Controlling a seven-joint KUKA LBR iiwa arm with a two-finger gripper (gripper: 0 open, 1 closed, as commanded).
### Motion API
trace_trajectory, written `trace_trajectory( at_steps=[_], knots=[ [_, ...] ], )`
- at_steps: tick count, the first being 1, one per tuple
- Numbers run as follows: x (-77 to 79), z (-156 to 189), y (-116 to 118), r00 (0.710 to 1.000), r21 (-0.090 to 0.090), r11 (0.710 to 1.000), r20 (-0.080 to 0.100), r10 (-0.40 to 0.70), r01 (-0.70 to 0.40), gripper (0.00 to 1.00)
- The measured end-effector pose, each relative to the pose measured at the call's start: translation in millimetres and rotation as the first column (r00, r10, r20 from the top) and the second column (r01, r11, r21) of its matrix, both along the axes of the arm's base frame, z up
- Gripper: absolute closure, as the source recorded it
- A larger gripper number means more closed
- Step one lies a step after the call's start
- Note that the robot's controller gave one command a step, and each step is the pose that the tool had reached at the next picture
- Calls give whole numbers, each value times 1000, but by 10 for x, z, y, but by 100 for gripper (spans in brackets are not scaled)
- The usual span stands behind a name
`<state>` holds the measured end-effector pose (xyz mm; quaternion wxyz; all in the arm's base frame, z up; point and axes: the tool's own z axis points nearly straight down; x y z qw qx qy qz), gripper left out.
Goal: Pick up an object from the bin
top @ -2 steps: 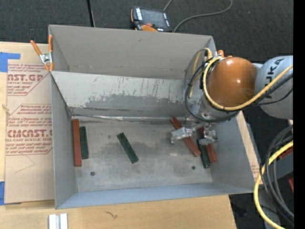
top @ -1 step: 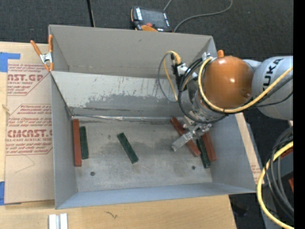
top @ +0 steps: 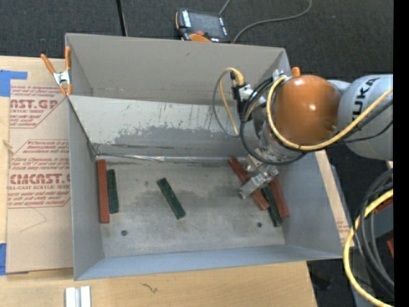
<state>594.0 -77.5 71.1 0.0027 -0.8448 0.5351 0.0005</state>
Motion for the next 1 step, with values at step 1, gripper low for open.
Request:
trace_trajectory(
  at_steps=[1],
  knots=[
    [-326,1659,-59,1000,-4,1000,5,0,0,100]
  ],
)
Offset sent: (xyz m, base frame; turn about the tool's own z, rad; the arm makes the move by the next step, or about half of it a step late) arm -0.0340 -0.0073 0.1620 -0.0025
